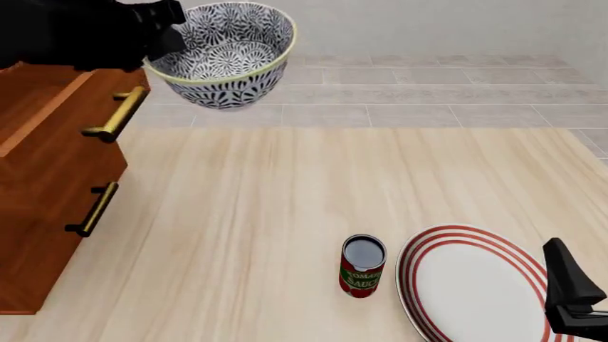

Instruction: Put the bowl on top of the cabinet.

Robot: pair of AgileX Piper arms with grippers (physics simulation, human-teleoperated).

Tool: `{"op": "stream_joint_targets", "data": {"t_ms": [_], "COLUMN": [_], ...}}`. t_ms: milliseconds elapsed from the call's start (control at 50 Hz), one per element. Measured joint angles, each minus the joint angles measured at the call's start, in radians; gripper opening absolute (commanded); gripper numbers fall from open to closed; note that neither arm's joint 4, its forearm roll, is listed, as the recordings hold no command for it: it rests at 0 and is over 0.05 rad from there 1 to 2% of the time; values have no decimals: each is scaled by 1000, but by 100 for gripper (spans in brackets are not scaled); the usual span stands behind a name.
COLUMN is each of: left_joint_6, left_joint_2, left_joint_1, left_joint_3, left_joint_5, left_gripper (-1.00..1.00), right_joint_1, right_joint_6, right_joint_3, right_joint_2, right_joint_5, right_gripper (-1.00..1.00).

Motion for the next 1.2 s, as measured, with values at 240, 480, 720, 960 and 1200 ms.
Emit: {"op": "stream_joint_targets", "data": {"t_ms": [240,480,720,960,1200], "left_joint_6": [5,7,0,-12,-17], "left_joint_2": [-30,-60,-89,-117,-144], "left_joint_1": [56,115,173,234,298], "left_joint_3": [-35,-53,-65,-59,-39], "left_joint_5": [55,96,127,139,143], "left_gripper": [-100,-100,-100,-100,-100], "right_joint_1": [0,1,2,2,4], "right_joint_6": [0,0,-1,-1,-1], "right_joint_3": [-2,-1,1,1,1], "right_joint_2": [0,0,-1,-2,-3], "right_joint_5": [1,0,-2,-1,0], "right_gripper": [100,100,100,100,100]}}
